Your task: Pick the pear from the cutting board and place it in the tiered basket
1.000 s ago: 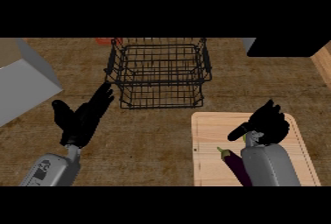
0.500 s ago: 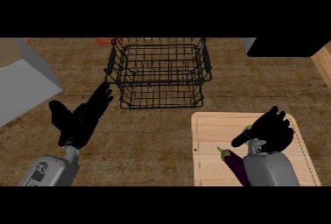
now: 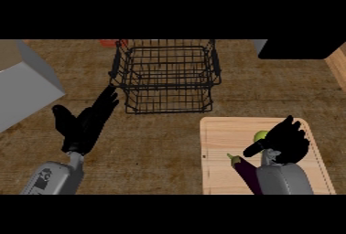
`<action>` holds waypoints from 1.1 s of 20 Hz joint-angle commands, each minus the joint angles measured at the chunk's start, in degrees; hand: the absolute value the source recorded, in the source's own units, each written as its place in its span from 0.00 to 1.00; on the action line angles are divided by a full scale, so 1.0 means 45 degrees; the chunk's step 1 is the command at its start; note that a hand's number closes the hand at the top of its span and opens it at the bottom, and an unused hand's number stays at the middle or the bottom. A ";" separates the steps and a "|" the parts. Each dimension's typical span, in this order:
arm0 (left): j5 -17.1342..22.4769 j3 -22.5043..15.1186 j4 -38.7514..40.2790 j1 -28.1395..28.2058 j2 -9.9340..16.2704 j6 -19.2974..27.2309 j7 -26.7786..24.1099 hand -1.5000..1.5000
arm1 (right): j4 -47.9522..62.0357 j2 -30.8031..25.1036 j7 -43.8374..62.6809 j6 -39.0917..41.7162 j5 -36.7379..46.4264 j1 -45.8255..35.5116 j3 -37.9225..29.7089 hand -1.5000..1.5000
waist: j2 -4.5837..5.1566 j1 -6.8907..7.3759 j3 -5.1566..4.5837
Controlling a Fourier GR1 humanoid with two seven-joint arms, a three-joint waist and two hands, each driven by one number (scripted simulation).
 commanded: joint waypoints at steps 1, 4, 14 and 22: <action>-0.0047 0.0240 -0.0266 0.0184 0.0097 -0.0068 0.0077 0.50 | -0.0165 0.0066 0.1983 -0.0376 0.0080 0.0712 -0.0149 0.00 | -0.0010 -0.0042 0.0002; -0.0448 -0.0117 0.0305 -0.0298 -0.0655 0.0402 0.0186 0.50 | 0.0169 0.0066 0.1882 -0.0934 0.0075 0.0765 -0.0319 0.00 | 0.0014 -0.0099 0.0003; -0.0615 0.0180 0.0358 0.0184 -0.0581 -0.0344 -0.0427 0.50 | 0.0943 0.0064 0.1433 -0.1775 -0.0135 0.1035 -0.0242 0.00 | 0.0019 -0.0017 0.0000; -0.0751 0.0542 -0.0516 0.0386 -0.0420 -0.0336 0.0500 0.50 | 0.1727 0.0061 0.0013 -0.1722 -0.0755 0.0190 -0.0006 1.00 | 0.0006 0.0040 0.0001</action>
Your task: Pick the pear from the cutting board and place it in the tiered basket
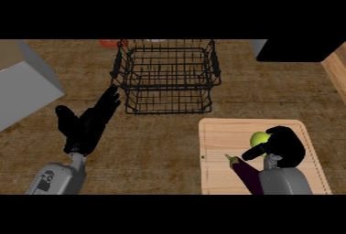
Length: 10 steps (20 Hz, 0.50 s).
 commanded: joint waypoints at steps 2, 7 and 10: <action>-0.0284 -0.0104 -0.0357 0.0872 -0.0173 -0.0150 -0.0592 0.50 | 0.1197 0.0174 0.0612 -0.0409 0.0430 -0.0015 0.0174 1.00 | 0.0213 0.0053 0.0234; -0.0207 0.0302 -0.0072 -0.0262 -0.0275 0.0003 0.0243 0.50 | 0.0927 0.0170 0.0405 -0.1321 0.0826 0.0379 0.0447 1.00 | 0.0210 -0.0070 0.0235; 0.0072 0.0831 0.0737 -0.0663 0.0051 -0.0646 0.0168 0.50 | 0.0372 0.0171 0.0426 -0.1394 0.0798 0.0417 0.2042 1.00 | 0.0215 -0.0066 0.0232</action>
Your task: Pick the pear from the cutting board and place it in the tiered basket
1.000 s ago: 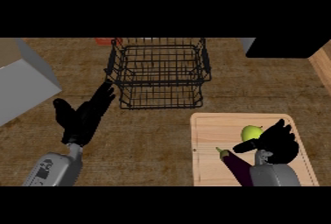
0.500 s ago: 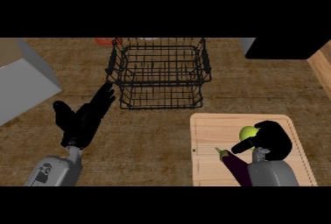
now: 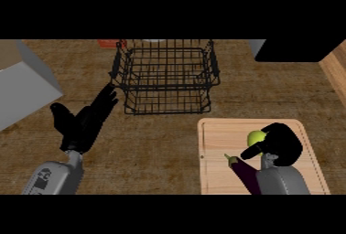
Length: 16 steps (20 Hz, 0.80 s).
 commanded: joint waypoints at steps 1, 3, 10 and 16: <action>-0.0109 -0.0059 0.0310 -0.0067 -0.0330 -0.0018 -0.0120 0.50 | -0.0490 0.0287 0.0185 -0.0096 -0.0055 0.0377 0.2098 1.00 | 0.0227 0.0040 0.0292; -0.0050 0.0045 0.0278 0.0036 -0.0163 -0.0067 -0.0150 0.50 | -0.1152 0.0284 -0.1848 0.0375 -0.0115 0.1236 0.3408 1.00 | 0.0188 0.0011 0.0289; -0.0021 0.0258 0.0362 -0.0459 -0.0195 -0.0112 0.0166 0.50 | -0.6084 0.0289 -0.2063 0.1538 0.0182 0.3167 0.6779 1.00 | 0.0151 -0.0215 0.0286; -0.0094 0.0262 -0.0192 0.0114 -0.0054 -0.0079 0.0437 0.50 | -1.1093 0.0297 -0.0296 0.1954 0.0850 0.3676 0.8218 1.00 | 0.0085 -0.0225 0.0283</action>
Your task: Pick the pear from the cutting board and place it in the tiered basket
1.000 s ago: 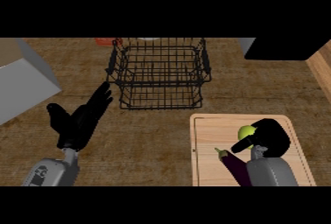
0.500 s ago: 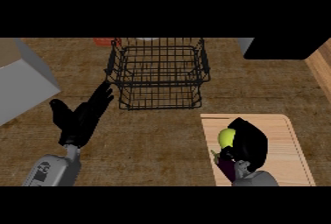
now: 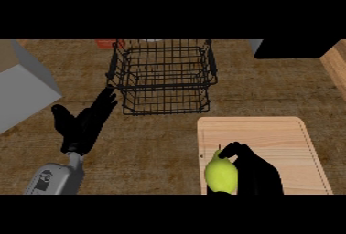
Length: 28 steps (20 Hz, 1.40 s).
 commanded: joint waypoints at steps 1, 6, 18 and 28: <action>0.0022 0.0027 -0.0202 0.0169 -0.0036 -0.0084 0.0092 0.50 | -0.3391 0.0075 0.1621 0.1117 0.0963 -0.0027 0.1507 1.00 | 0.0018 0.0044 0.0019; -0.0552 -0.0483 -0.0805 0.1017 -0.0407 0.0201 -0.0312 0.50 | -0.5883 0.0074 0.2758 0.3312 0.2498 -0.1798 0.2412 1.00 | 0.0044 0.0187 0.0012; -0.0369 0.0014 -0.0178 -0.0257 -0.0344 -0.0159 0.0231 0.50 | -0.3440 0.0073 0.4181 0.5414 -0.0056 -0.8708 -0.0642 1.00 | 0.0088 0.0478 -0.0024; -0.0339 -0.0075 -0.0212 -0.0181 -0.0328 -0.0540 0.0366 0.50 | 0.1963 0.0073 0.3366 0.3835 -0.2359 -1.2907 -0.4900 1.00 | 0.0164 0.0677 0.0011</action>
